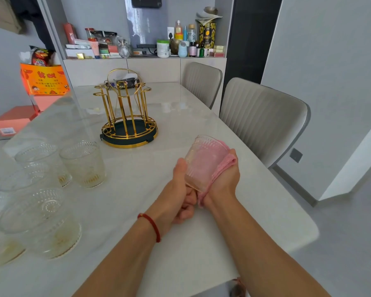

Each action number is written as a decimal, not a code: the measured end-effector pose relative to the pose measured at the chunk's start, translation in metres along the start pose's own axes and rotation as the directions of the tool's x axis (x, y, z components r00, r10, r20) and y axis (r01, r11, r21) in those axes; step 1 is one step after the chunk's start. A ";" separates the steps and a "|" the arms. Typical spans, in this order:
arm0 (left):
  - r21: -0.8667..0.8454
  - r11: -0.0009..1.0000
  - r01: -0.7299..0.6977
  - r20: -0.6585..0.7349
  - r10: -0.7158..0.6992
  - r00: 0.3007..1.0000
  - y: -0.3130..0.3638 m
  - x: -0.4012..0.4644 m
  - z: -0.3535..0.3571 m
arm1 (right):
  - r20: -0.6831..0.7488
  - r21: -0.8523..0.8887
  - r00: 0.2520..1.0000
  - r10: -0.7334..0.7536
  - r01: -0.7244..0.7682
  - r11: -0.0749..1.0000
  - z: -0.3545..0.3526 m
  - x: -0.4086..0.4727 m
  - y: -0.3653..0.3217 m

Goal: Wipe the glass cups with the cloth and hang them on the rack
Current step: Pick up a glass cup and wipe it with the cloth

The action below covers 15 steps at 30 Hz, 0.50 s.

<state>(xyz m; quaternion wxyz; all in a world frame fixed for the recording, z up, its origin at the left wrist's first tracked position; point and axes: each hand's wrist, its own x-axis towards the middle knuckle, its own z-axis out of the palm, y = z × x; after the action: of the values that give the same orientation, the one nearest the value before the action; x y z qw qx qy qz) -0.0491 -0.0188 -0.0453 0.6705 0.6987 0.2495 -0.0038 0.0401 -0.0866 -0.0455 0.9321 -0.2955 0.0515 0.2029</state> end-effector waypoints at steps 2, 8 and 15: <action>-0.068 0.993 0.099 0.128 -0.089 0.988 0.005 -0.002 -0.007 | -0.006 -0.001 1.000 0.004 -0.004 1.000 0.002 -0.002 -0.003; 0.039 0.995 -0.089 -0.023 0.090 0.996 -0.001 -0.003 0.008 | -0.058 -0.037 0.994 -0.089 0.087 0.996 0.000 0.005 0.007; 0.041 0.998 0.043 0.180 -0.050 0.982 -0.002 -0.004 -0.022 | 0.144 0.054 0.989 -0.016 0.009 0.999 -0.003 0.002 -0.014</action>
<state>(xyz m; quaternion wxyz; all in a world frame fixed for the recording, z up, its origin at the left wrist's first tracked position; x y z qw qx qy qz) -0.0605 0.0004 -0.0438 0.6771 0.7017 0.2039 -0.0875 0.0476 -0.0985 -0.0407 0.9422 -0.2556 -0.0128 0.2165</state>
